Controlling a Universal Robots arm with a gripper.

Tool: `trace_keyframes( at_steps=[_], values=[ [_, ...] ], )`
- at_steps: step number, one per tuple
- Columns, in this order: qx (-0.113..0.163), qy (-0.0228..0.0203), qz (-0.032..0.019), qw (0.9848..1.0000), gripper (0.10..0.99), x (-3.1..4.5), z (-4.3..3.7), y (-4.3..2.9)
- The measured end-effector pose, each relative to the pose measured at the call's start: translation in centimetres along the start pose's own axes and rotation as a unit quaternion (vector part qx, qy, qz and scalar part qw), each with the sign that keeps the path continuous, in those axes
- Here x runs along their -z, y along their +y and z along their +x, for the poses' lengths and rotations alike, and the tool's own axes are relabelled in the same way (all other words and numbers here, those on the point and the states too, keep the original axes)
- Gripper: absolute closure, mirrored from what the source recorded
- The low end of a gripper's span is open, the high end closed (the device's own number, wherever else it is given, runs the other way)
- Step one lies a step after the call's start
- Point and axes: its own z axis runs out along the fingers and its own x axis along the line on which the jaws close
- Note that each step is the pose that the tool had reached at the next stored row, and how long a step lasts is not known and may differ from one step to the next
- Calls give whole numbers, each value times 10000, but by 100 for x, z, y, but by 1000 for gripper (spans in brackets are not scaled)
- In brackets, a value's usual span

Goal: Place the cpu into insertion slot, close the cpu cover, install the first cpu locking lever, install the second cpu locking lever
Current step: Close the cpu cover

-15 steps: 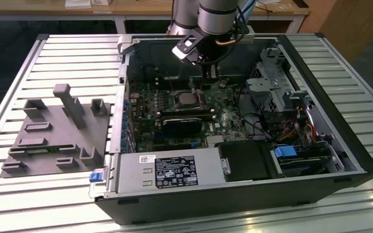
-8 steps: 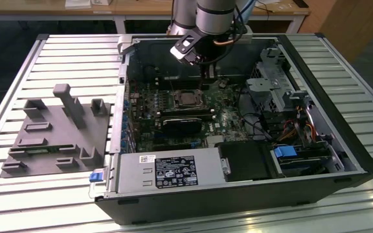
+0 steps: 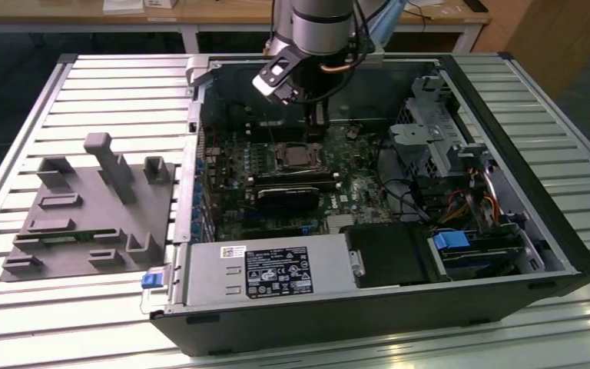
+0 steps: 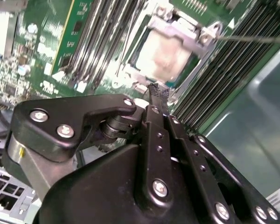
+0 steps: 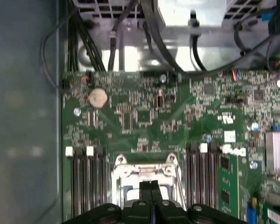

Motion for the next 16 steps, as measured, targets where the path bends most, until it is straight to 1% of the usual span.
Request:
trace_keyframes(
  at_steps=[4,7,12,16],
  values=[
    [0,0,-19,10000,984,-8,-4,-102],
    [0,-1,-26,10000,984,-21,-7,-158],
    [0,-5,-33,10000,984,-65,-7,-188],
    [0,-6,-35,10000,984,-87,-7,-197]
  ],
)
